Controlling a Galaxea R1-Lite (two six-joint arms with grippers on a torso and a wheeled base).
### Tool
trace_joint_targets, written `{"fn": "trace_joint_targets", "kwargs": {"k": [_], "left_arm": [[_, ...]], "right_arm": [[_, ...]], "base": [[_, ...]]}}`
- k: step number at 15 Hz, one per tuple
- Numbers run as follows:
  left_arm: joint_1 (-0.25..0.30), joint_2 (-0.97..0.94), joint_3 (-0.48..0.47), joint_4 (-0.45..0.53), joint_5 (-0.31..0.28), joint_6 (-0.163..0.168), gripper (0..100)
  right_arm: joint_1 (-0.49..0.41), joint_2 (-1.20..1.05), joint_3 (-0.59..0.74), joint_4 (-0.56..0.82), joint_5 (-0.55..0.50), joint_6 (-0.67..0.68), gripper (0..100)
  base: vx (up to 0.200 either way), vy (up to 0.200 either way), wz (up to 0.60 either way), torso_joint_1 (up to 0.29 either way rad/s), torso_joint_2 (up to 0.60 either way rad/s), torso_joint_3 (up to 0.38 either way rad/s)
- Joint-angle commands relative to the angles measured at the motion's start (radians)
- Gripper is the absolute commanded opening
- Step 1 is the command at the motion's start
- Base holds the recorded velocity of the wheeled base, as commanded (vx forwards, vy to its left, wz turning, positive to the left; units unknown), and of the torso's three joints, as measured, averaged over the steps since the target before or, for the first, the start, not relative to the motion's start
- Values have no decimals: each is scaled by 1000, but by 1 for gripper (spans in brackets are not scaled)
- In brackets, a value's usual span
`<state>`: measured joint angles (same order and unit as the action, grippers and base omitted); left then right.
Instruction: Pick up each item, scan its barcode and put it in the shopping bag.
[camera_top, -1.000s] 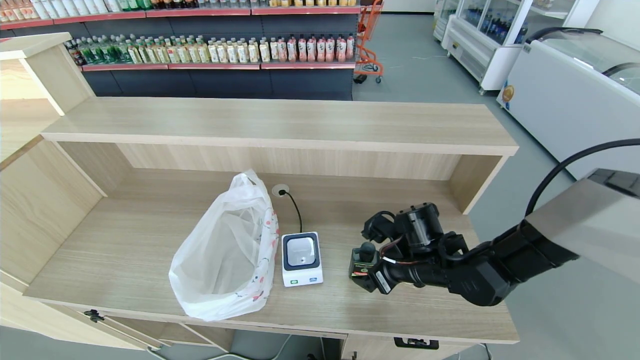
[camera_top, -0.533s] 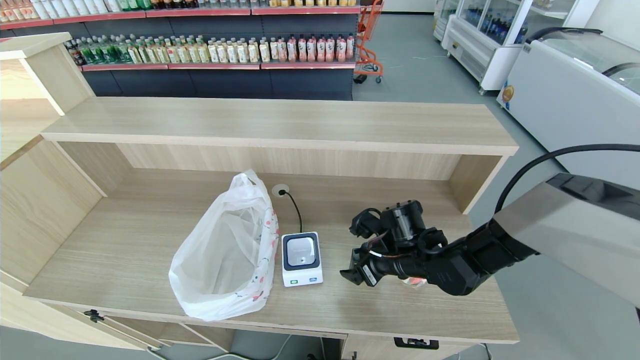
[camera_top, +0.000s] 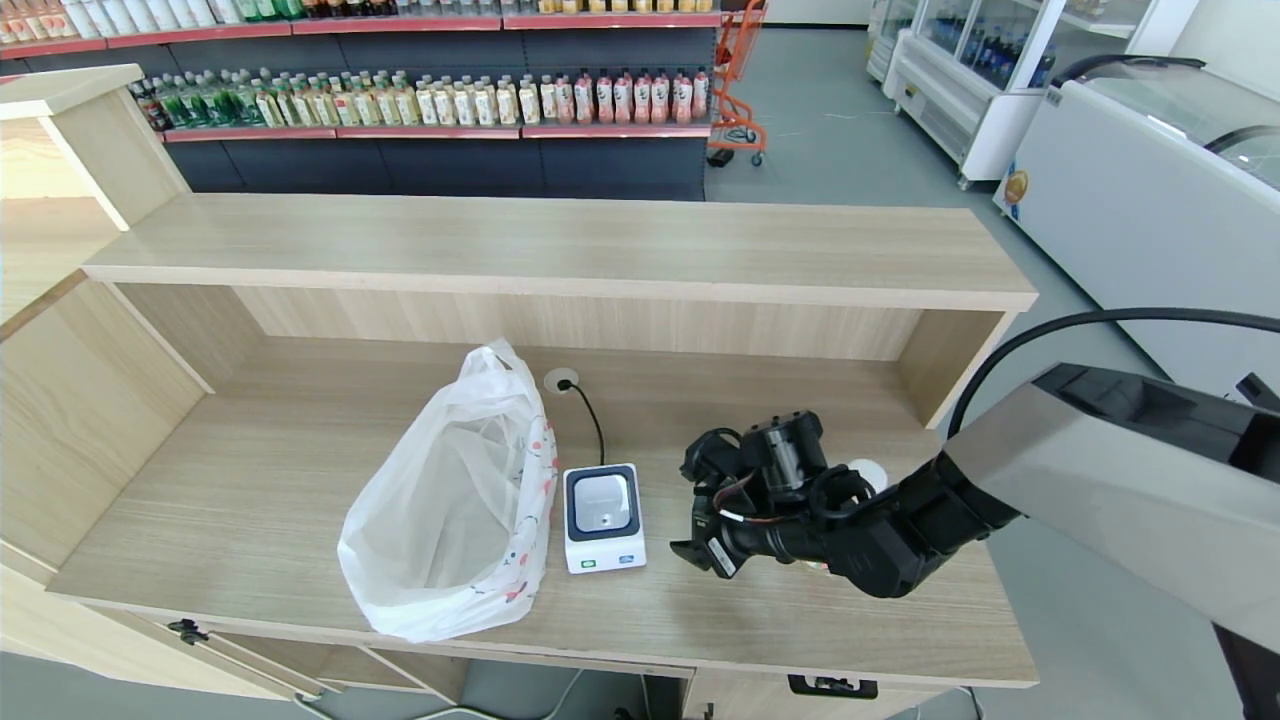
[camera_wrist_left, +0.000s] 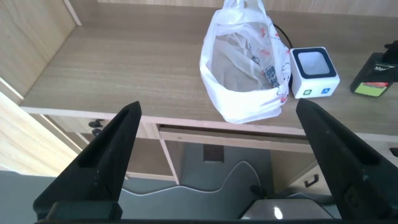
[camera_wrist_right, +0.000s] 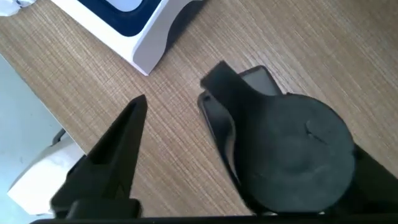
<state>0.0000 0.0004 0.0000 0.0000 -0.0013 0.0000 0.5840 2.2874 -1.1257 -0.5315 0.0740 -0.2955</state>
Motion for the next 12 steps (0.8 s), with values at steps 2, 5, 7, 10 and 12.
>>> {"fn": "trace_joint_targets", "kwargs": {"k": [2,5,7,10,12], "left_arm": [[0,0,0,0,1,0,100],[0,1,0,0,0,0,100],[0,1,0,0,0,0,100],[0,1,0,0,0,0,100],[0,1,0,0,0,0,100]], "right_arm": [[-3,4,4,-1,-2,-1,0],[-3,-14,7,-2,-3,1,0],[-6,-72,29,-2,0,10,0],[-21,-197,63,-21,3,151,0],[-29,-275,43,-31,52,271,0]], "base": [[0,0,0,0,0,0],[0,0,0,0,0,0],[0,0,0,0,0,0],[0,0,0,0,0,0],[0,0,0,0,0,0]]}}
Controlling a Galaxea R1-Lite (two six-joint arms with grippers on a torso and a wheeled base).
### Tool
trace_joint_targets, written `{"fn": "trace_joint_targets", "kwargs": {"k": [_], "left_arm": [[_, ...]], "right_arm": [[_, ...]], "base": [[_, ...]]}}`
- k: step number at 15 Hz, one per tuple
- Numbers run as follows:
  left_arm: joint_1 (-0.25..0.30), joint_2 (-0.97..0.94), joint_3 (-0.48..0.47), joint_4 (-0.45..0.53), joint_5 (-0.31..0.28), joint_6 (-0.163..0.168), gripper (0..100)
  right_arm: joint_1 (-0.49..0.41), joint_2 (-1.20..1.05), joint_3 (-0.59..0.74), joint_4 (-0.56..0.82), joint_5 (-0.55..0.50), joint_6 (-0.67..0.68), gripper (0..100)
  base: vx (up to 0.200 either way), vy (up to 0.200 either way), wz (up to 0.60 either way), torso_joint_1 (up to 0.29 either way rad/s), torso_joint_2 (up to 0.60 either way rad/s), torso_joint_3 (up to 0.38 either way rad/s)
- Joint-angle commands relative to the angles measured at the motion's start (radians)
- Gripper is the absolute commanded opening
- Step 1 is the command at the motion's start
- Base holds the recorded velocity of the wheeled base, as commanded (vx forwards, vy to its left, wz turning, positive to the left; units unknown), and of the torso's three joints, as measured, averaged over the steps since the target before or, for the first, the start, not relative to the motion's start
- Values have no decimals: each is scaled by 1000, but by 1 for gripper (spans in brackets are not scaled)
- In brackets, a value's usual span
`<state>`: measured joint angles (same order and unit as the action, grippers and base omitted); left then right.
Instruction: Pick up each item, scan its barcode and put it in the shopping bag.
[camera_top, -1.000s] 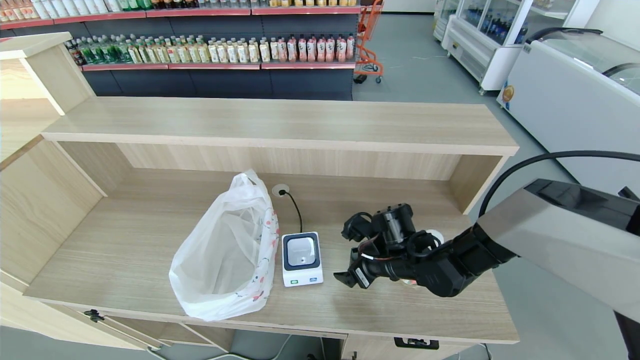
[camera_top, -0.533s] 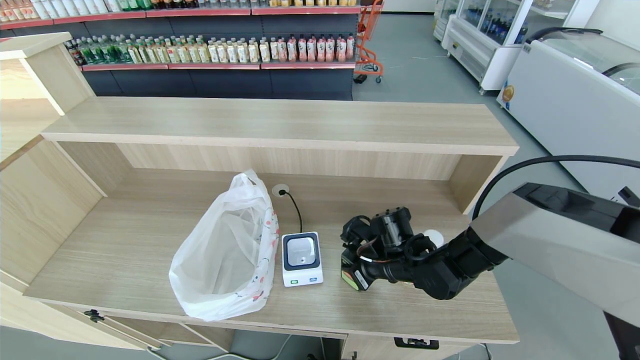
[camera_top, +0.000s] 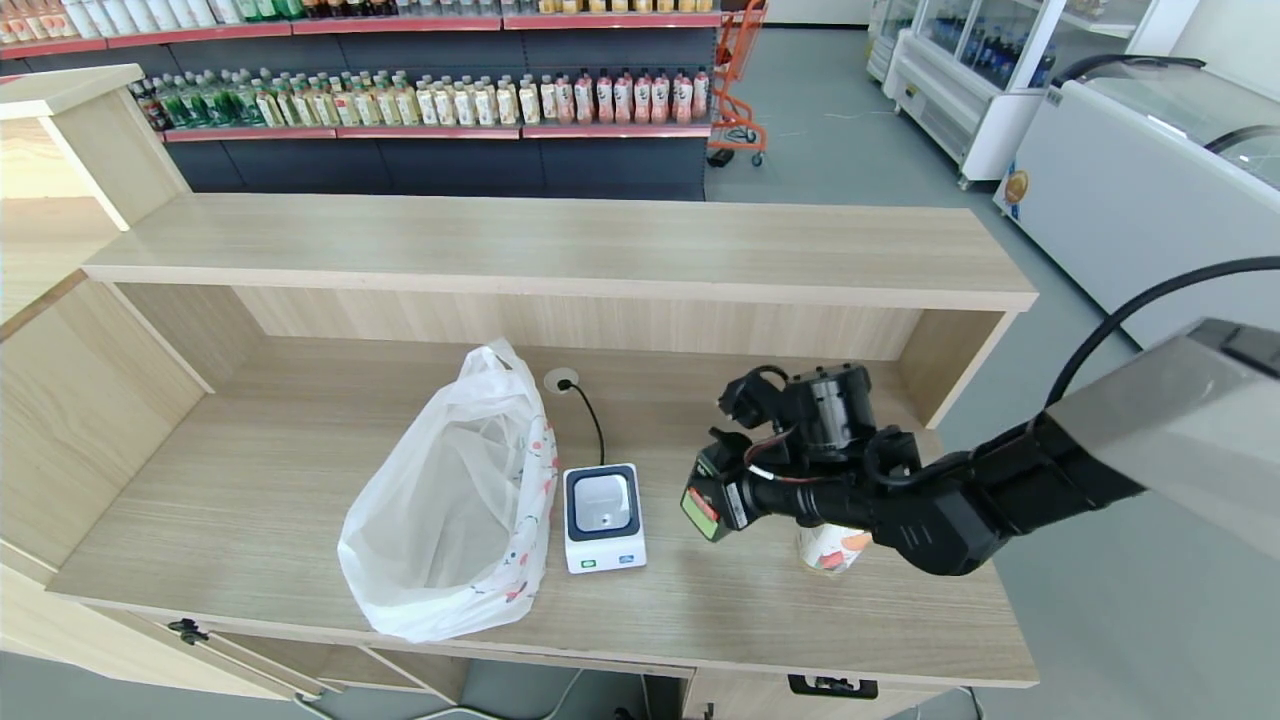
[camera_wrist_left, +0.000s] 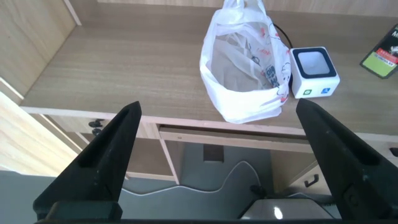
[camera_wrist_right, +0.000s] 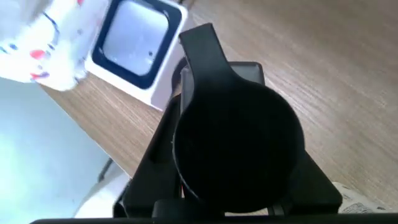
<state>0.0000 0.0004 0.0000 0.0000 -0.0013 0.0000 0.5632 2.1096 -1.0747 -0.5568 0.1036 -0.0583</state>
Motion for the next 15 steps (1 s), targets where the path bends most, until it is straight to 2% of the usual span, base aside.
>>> {"fn": "trace_joint_targets", "kwargs": {"k": [1,5,6,7,10,11,13,14,15], "left_arm": [[0,1,0,0,0,0,100],[0,1,0,0,0,-2,100],[0,1,0,0,1,0,100],[0,1,0,-2,1,0,100],[0,1,0,0,0,0,100],[0,1,0,0,1,0,100],[0,1,0,0,0,0,100],[0,1,0,-2,1,0,100],[0,1,0,0,0,0,100]], "right_arm": [[-23,-131,-16,-6,47,54,0],[-75,-301,18,-51,68,46,0],[-78,-387,50,-48,74,9,0],[-85,-464,96,-46,73,-100,0],[-154,-732,328,-89,82,-632,0],[-163,-818,423,-121,117,-802,0],[-161,-912,526,-155,321,-1114,0],[-167,-918,549,-156,427,-1341,0],[-169,-910,538,-166,548,-1623,0]], "base": [[0,0,0,0,0,0],[0,0,0,0,0,0],[0,0,0,0,0,0],[0,0,0,0,0,0],[0,0,0,0,0,0],[0,0,0,0,0,0],[0,0,0,0,0,0],[0,0,0,0,0,0],[0,0,0,0,0,0]]}}
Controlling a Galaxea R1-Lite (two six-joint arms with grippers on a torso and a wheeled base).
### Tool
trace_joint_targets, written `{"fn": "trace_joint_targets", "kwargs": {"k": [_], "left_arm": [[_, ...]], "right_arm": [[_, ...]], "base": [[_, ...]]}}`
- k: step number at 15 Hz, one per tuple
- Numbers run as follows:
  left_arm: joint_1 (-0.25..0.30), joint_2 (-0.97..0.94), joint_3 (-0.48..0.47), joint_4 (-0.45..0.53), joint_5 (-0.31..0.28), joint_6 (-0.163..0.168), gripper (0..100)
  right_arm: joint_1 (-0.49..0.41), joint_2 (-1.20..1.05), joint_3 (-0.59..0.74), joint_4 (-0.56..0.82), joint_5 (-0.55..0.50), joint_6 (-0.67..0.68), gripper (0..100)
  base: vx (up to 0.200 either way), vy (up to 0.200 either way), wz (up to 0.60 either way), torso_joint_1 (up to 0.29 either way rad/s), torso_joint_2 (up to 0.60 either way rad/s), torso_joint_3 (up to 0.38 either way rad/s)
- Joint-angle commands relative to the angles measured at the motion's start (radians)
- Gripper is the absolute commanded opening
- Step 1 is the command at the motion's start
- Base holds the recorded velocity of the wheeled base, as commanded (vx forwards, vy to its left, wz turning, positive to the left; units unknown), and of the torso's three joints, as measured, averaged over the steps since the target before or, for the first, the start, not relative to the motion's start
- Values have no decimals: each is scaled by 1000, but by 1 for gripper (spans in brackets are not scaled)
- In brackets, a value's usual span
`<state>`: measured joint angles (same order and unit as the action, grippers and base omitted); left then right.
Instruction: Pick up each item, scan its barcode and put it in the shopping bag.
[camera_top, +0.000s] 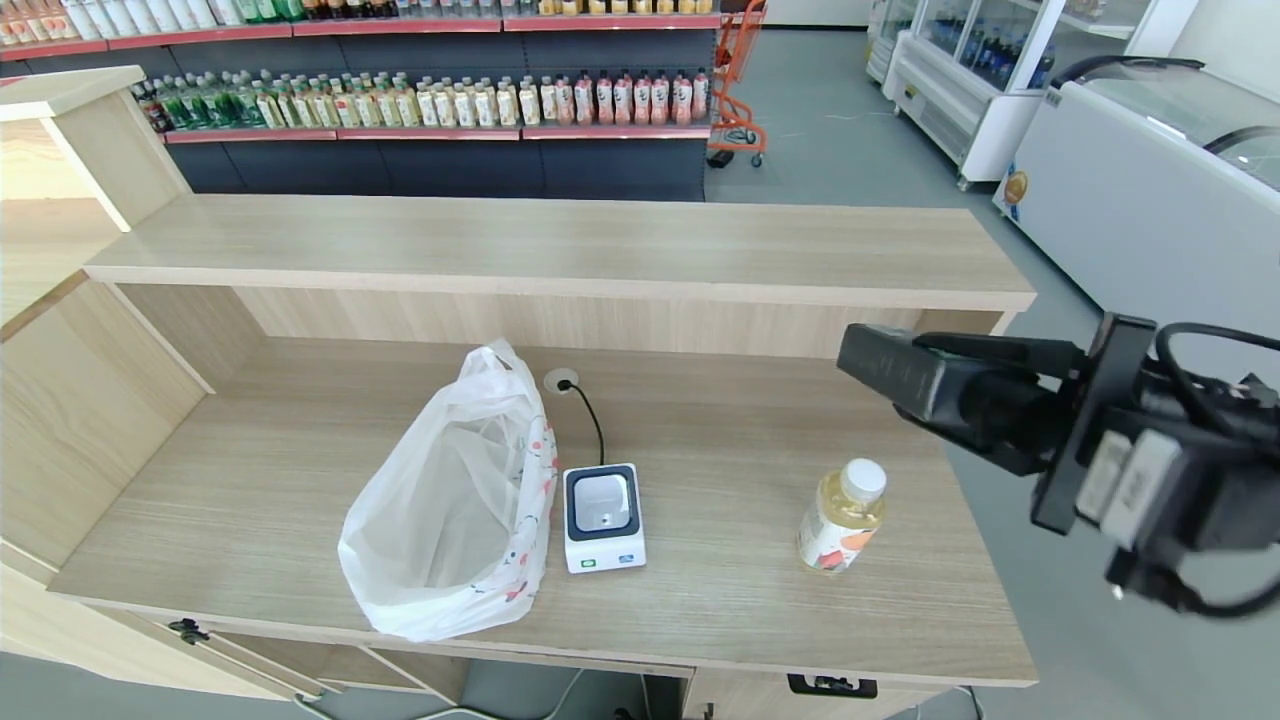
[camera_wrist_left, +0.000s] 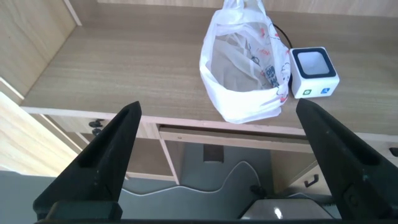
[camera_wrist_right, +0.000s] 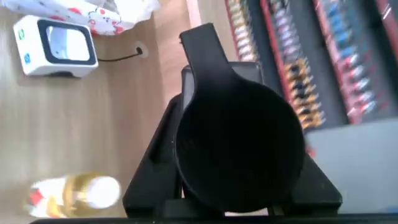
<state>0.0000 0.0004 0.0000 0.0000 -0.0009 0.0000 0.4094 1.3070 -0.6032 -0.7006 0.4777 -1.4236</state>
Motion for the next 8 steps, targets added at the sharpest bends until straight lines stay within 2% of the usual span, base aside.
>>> {"fn": "trace_joint_targets", "kwargs": {"k": [1,2,4,7,8], "left_arm": [[0,1,0,0,-1,0,100],[0,1,0,0,-1,0,100],[0,1,0,-2,1,0,100],[0,1,0,0,-1,0,100],[0,1,0,0,1,0,100]], "right_arm": [[-6,-101,52,-20,245,-480,0],[14,-103,63,-20,300,-678,0],[78,-112,125,-19,386,-936,0],[91,-129,152,6,496,-1103,0],[94,-135,151,15,501,-1123,0]], "base": [[0,0,0,0,0,0],[0,0,0,0,0,0],[0,0,0,0,0,0],[0,0,0,0,0,0],[0,0,0,0,0,0]]}}
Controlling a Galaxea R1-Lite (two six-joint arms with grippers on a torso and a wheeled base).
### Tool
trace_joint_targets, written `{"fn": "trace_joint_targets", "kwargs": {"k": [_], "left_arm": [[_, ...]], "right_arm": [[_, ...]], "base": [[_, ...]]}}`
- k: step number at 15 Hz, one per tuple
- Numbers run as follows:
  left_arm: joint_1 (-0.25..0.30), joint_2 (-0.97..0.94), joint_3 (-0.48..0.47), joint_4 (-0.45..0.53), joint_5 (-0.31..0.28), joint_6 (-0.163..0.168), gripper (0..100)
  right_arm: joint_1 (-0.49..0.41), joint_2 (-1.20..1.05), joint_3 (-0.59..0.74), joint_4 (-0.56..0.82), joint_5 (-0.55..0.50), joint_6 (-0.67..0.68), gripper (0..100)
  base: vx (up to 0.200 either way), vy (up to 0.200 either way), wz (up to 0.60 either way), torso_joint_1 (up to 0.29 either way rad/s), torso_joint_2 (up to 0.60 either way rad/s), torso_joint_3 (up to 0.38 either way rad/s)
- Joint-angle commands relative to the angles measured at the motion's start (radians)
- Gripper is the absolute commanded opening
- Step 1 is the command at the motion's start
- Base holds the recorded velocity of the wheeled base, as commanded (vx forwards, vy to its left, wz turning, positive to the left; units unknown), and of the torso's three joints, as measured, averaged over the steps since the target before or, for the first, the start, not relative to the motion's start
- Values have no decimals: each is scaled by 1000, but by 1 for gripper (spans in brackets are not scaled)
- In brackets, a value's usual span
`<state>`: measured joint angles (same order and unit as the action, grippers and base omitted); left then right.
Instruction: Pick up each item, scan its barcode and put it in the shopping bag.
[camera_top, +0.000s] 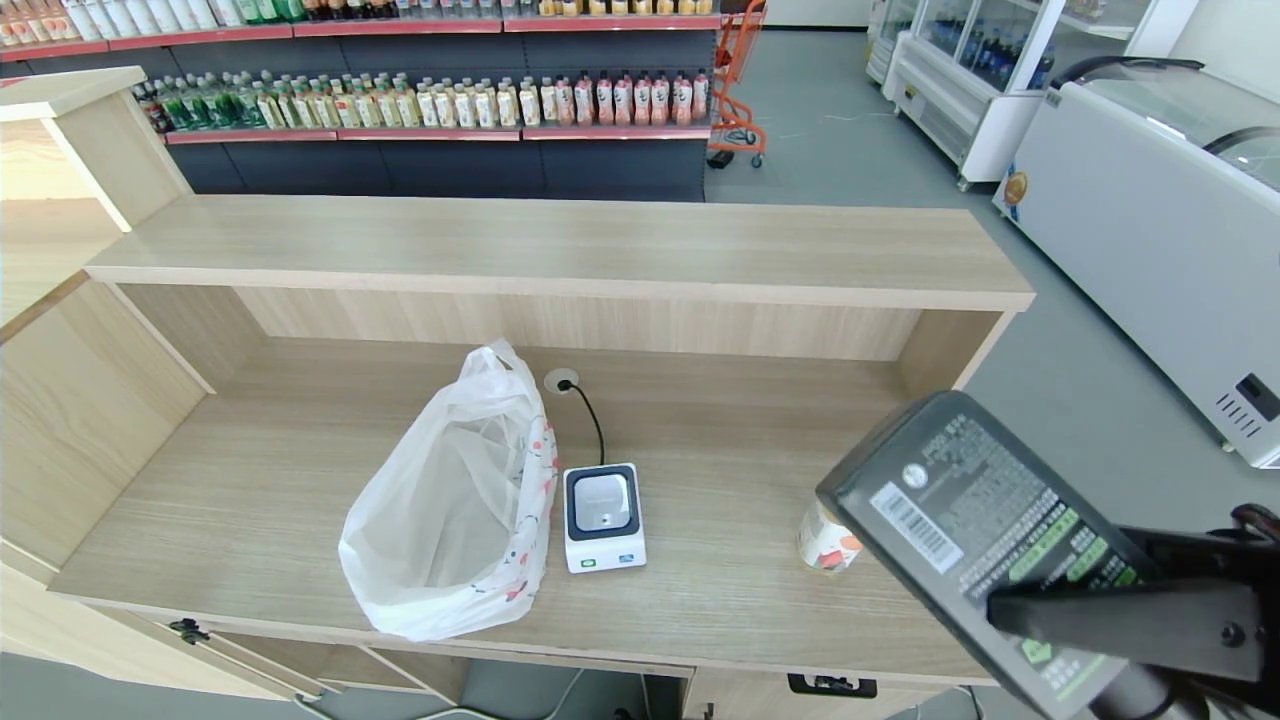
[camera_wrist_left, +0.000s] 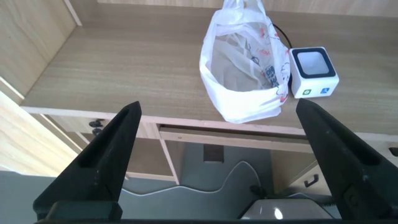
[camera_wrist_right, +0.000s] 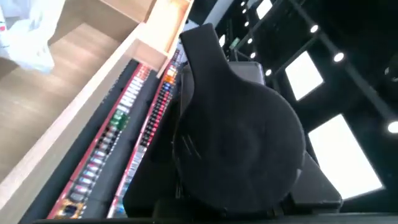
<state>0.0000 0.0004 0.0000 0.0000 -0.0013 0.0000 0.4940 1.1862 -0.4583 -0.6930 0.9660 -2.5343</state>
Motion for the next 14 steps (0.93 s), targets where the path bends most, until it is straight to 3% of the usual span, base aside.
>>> {"fn": "trace_joint_targets", "kwargs": {"k": [1,3,14], "left_arm": [[0,1,0,0,0,0,100],[0,1,0,0,1,0,100],[0,1,0,-2,1,0,100]], "right_arm": [[17,-28,4,6,14,-26,0],[63,-57,1,9,17,-37,0],[123,-91,-20,10,27,-38,0]], "base": [[0,0,0,0,0,0],[0,0,0,0,0,0],[0,0,0,0,0,0]]}}
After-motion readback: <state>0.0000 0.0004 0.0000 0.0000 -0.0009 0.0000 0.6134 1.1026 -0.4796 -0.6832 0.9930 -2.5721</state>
